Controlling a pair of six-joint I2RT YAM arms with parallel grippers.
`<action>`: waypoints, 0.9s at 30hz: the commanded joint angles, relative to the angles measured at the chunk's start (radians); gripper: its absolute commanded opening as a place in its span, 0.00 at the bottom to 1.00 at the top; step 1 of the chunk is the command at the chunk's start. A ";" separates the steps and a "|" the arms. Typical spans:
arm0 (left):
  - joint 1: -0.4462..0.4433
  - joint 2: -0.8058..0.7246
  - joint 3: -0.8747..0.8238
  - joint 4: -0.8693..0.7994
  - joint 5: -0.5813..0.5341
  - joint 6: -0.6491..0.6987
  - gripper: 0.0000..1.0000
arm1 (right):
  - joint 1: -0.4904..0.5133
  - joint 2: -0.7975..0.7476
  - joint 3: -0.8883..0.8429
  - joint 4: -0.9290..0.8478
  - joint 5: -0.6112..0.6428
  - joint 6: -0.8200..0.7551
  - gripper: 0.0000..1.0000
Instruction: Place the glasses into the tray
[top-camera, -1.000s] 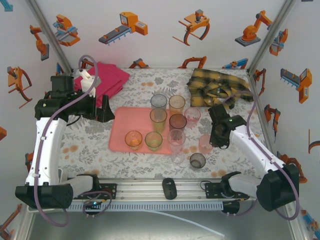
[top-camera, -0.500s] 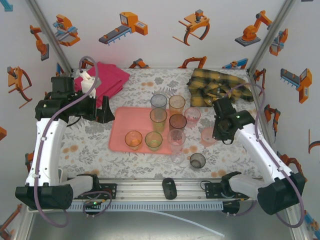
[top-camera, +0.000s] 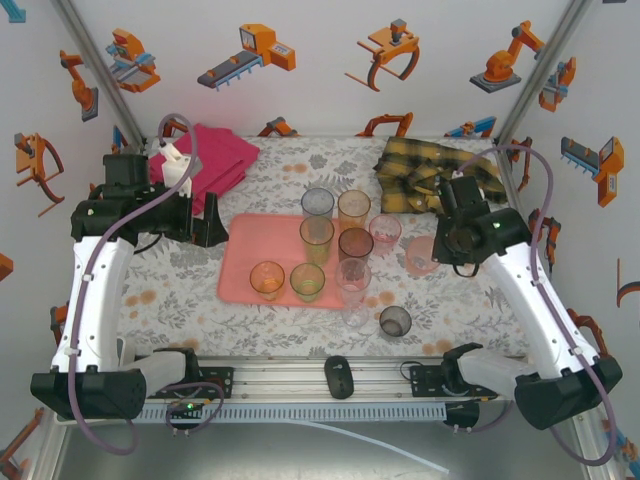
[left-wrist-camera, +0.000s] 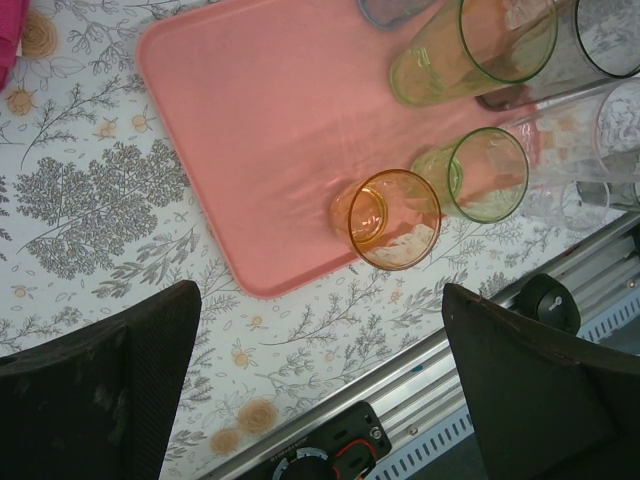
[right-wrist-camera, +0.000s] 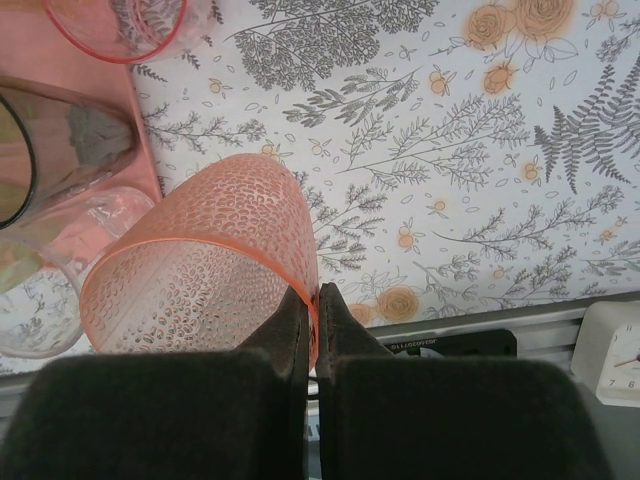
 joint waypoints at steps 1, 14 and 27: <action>-0.006 -0.012 -0.015 0.002 -0.006 0.010 1.00 | -0.005 0.020 0.067 -0.041 -0.003 -0.033 0.00; -0.007 -0.016 -0.025 0.002 -0.015 0.015 0.99 | 0.014 0.163 0.353 -0.097 -0.052 -0.091 0.00; -0.004 -0.027 -0.041 0.009 -0.031 0.010 0.99 | 0.256 0.568 0.957 -0.161 -0.034 -0.141 0.00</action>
